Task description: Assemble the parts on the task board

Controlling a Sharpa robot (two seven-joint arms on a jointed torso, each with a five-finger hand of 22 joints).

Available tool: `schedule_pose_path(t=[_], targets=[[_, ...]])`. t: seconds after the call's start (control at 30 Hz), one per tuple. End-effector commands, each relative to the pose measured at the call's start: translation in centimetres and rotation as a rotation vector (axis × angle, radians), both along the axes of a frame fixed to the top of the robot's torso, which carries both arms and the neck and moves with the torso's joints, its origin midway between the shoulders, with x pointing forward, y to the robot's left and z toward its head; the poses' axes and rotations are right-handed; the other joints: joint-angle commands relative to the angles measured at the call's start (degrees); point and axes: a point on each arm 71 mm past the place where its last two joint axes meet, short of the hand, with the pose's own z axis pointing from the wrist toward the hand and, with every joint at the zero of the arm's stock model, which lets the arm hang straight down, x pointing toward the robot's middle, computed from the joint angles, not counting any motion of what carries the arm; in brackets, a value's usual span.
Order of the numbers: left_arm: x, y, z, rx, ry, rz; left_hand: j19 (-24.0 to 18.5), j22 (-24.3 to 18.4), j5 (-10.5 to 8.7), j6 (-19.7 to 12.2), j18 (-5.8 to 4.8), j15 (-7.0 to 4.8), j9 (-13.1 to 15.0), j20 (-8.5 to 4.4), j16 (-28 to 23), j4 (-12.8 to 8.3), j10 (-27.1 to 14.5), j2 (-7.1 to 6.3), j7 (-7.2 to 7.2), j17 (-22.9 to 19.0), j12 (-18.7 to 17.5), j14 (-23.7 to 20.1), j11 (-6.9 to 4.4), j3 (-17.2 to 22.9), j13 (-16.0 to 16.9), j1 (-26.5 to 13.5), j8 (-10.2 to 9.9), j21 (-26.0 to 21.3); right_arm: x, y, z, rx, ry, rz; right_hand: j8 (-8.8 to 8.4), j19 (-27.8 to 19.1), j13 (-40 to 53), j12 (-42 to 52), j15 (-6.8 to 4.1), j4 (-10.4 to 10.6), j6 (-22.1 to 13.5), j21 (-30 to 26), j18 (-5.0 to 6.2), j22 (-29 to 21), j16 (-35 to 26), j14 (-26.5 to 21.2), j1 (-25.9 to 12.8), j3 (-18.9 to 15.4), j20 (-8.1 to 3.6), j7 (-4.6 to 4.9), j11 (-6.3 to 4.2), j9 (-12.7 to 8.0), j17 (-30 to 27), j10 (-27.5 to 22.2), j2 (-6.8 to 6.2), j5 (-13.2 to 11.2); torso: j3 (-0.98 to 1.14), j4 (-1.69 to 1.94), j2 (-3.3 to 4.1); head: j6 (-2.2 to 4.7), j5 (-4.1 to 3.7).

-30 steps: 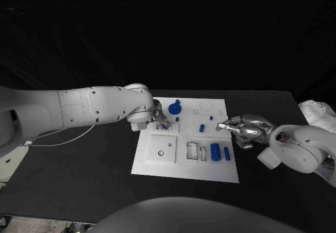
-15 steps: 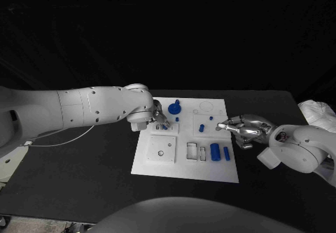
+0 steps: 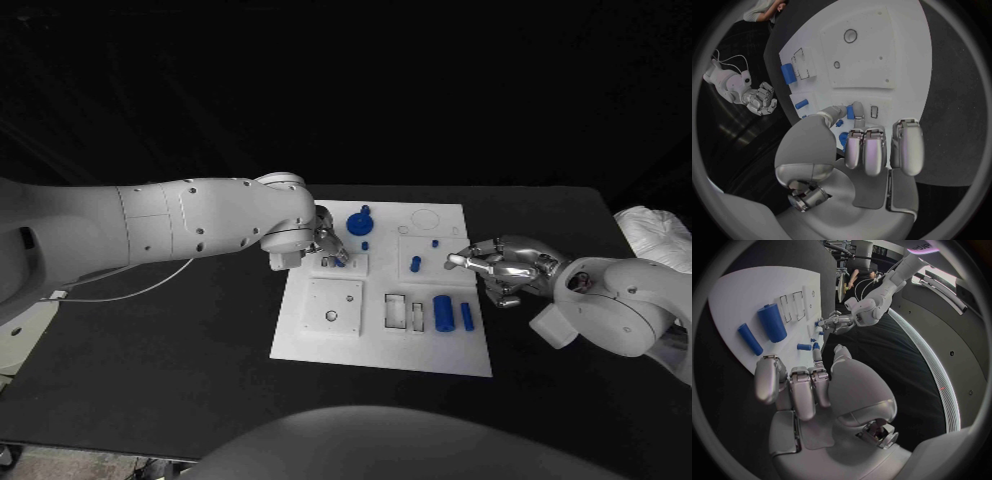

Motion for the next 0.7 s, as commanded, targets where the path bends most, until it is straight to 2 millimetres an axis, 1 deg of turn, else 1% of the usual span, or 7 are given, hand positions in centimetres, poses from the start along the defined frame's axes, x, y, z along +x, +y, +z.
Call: schedule_pose_path(t=[0.03,0.27,0.4,0.47,0.57,0.7], targets=[[-0.39,0.66,-0.26,0.091,0.060,0.059,1.9,6.2,0.00,0.9,-0.03,-0.16,0.2,-0.25,0.1,-1.2,6.0,-0.20,-1.19,15.1,0.1,5.9,-0.15,1.9,15.1,0.8,0.1,-0.3,-0.11,0.11,-0.06,0.000,0.003,0.015,-0.25,-0.2,3.9,-0.2,-0.30,0.0,-0.2,-0.4,0.51,9.8,0.2,6.1,1.6,0.3,-0.18,-0.08,-2.47,0.0,15.1,8.1,0.89,0.3,0.01,-0.01,0.03,0.01,0.05],[-0.35,0.68,-0.27,0.092,0.061,0.058,1.9,6.3,-1.00,0.9,-0.02,-0.13,0.5,-0.23,0.1,-1.5,6.0,-0.52,-1.11,15.1,0.1,5.9,-0.10,3.0,15.1,1.0,-0.1,-0.4,-0.14,0.12,-0.09,-0.001,0.006,0.016,-0.31,-0.3,3.9,-0.2,-0.31,0.0,-0.3,-0.4,0.53,9.7,0.2,6.1,1.7,0.4,-0.19,-0.08,-2.48,-0.1,15.1,8.1,0.86,0.3,0.02,-0.05,0.03,0.01,0.22],[-0.31,0.60,-0.28,0.091,0.062,0.055,1.8,6.2,-2.28,0.9,0.00,-0.08,0.8,-0.19,0.1,-1.4,6.0,-0.70,-1.05,15.1,0.1,5.9,-0.04,3.5,15.1,0.9,-0.3,-0.5,-0.15,0.16,-0.11,-0.002,0.008,0.019,-0.31,-0.3,3.9,-0.2,-0.31,0.0,-0.3,-0.4,0.53,9.7,0.2,6.1,1.7,0.4,-0.19,-0.08,-2.48,-0.1,15.1,8.1,0.86,0.3,0.00,-0.05,0.01,0.01,0.26],[-0.26,0.54,-0.29,0.091,0.061,0.053,1.8,6.1,-3.53,0.9,0.03,-0.04,0.9,-0.15,0.1,-1.3,6.0,-0.73,-1.01,15.1,0.1,5.9,0.01,3.7,15.1,0.7,-0.4,-0.6,-0.15,0.18,-0.11,-0.002,0.008,0.020,-0.35,-0.3,3.9,-0.2,-0.31,0.0,-0.4,-0.5,0.54,9.7,0.2,6.1,1.7,0.4,-0.19,-0.10,-2.48,-0.1,15.1,8.1,0.84,0.3,0.02,-0.07,0.00,0.01,0.27],[-0.19,0.47,-0.30,0.091,0.060,0.053,1.7,6.1,-4.69,0.8,0.04,0.01,1.0,-0.11,0.1,-1.1,6.0,-0.74,-0.97,15.1,0.1,5.9,0.05,3.9,15.1,0.6,-0.7,-0.7,-0.16,0.20,-0.12,-0.001,0.009,0.021,-0.35,-0.3,3.9,-0.2,-0.31,0.0,-0.4,-0.5,0.54,9.7,0.2,6.1,1.7,0.4,-0.19,-0.10,-2.48,-0.1,15.1,8.1,0.84,0.3,0.02,-0.08,0.03,0.01,0.29],[-0.14,0.44,-0.34,0.091,0.061,0.052,1.7,5.9,-5.67,0.6,0.08,0.06,1.0,-0.06,0.1,-0.9,6.0,-0.69,-0.90,15.1,0.1,5.9,0.12,3.9,15.1,0.4,-1.0,-0.8,-0.17,0.22,-0.12,-0.001,0.009,0.022,-0.37,-0.3,3.9,-0.2,-0.32,0.0,-0.4,-0.5,0.55,9.7,0.2,6.1,1.7,0.4,-0.20,-0.10,-2.49,-0.1,15.1,8.1,0.84,0.3,0.00,-0.13,0.06,0.01,0.18]])
